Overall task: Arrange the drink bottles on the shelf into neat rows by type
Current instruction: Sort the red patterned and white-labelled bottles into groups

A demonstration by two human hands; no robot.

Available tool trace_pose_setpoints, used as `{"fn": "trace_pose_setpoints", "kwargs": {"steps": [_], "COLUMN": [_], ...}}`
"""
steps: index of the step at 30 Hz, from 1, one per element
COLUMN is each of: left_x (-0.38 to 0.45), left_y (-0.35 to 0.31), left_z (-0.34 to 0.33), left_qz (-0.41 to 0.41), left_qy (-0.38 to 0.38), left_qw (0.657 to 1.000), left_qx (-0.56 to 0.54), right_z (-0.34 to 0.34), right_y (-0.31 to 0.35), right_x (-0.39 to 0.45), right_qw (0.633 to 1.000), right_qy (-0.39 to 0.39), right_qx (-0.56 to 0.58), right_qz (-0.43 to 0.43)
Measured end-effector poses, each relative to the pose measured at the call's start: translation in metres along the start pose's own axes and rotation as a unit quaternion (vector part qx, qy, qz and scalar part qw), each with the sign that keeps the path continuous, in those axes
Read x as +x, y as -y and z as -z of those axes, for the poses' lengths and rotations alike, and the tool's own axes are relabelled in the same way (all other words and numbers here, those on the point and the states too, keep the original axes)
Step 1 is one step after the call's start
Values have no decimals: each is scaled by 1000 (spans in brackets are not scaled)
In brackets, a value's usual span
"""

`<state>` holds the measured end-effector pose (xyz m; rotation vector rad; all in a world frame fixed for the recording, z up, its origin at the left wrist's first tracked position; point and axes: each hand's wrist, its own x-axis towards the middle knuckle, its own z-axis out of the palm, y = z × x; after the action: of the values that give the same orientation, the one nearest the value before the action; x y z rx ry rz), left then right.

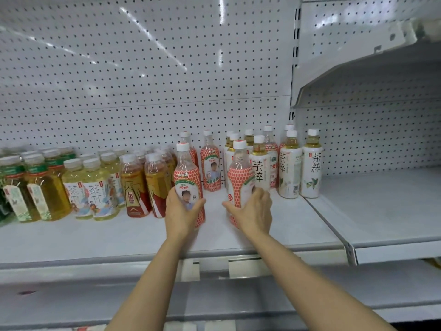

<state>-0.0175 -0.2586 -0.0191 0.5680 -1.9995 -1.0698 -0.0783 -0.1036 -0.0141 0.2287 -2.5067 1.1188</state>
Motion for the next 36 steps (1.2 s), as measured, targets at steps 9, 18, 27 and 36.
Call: {"fn": "trace_pose_setpoints", "kwargs": {"steps": [9,18,27,36], "left_x": [10,38,72,97], "left_y": [24,17,19,28], "left_z": [1,-28,-46,-61], "left_qz": [22,59,106,110], "left_qy": [73,57,33,33], "left_qw": [997,997,993,991], "left_qx": [1,1,29,72], "right_z": [-17,-71,-107,-141], "right_y": [-10,35,46,56], "right_x": [8,23,53,73], "right_qw": [957,997,996,997], "right_qy": [177,57,58,12], "right_qx": [228,48,46,19], "right_qz": [-18,-34,-52,-80]}}
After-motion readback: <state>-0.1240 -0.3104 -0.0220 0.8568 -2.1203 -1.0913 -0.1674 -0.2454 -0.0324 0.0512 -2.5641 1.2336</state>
